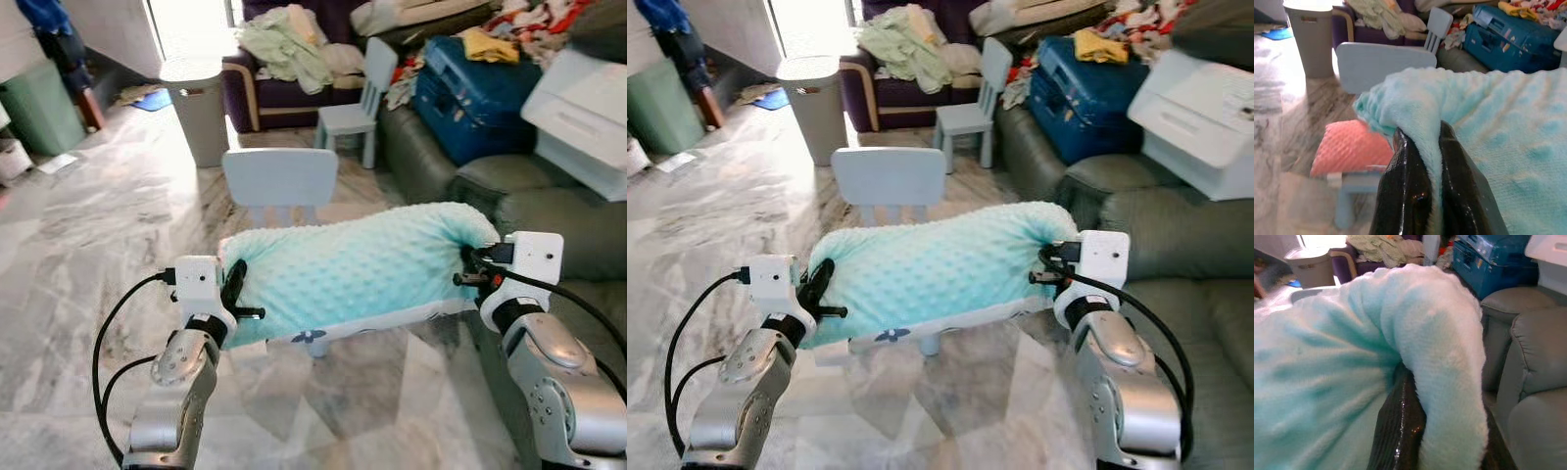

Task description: Move the pillow to the sofa

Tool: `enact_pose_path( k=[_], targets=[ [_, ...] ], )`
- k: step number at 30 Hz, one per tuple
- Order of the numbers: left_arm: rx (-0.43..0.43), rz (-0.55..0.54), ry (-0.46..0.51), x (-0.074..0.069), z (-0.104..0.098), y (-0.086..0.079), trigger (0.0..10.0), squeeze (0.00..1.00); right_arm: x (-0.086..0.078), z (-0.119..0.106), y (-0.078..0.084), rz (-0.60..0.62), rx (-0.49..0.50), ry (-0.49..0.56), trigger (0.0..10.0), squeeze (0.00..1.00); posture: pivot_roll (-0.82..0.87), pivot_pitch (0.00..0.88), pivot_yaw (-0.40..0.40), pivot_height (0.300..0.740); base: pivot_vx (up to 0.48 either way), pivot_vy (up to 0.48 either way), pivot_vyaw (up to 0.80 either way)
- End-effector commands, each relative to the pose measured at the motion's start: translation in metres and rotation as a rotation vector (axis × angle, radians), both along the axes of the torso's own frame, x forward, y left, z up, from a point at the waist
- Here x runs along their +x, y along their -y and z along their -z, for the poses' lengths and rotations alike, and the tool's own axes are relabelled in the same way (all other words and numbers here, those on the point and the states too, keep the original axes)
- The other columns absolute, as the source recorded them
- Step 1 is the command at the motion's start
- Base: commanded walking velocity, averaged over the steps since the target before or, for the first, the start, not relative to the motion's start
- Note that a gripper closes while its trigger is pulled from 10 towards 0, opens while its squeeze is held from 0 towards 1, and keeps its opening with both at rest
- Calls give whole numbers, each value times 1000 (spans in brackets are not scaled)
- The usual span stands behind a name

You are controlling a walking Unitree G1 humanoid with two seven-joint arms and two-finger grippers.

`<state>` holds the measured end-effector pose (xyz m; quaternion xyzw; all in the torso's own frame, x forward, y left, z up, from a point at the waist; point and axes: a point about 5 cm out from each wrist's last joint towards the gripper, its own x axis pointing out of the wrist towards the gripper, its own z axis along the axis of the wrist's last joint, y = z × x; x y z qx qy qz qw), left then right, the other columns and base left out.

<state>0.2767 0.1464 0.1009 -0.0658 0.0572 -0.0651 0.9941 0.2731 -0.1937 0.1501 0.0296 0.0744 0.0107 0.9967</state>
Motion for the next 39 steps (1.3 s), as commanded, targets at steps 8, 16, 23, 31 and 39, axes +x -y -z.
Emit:
enact_pose_path(
  k=[8, 16, 23, 31, 39],
  targets=[
    [0, -9, 10, 2, -2, -1, 10000, 0, 2, -9, 2, 7, -15, 37, 10000, 0, -89, 0, 25, 740, -271, 0, 0],
    [-4, -8, 10, 3, -2, 0, 10000, 0, 3, -9, 2, 8, -21, 38, 10000, 0, -92, 0, 22, 740, -269, 0, 0],
    [-14, -11, 19, 4, -3, 1, 10000, 0, 3, -10, 1, 3, -27, 40, 10000, 0, -92, 0, 18, 740, -76, 0, 0],
    [-14, -16, 35, 6, -4, 0, 10000, 0, 3, -12, 1, -12, -15, 61, 10000, 0, -95, 0, 18, 740, 0, 0, 0],
    [2, -44, 74, 17, -13, -10, 10000, 0, 4, -9, -2, -13, 4, 42, 10000, 0, -95, 0, 20, 740, 0, 0, -273]
  ],
)
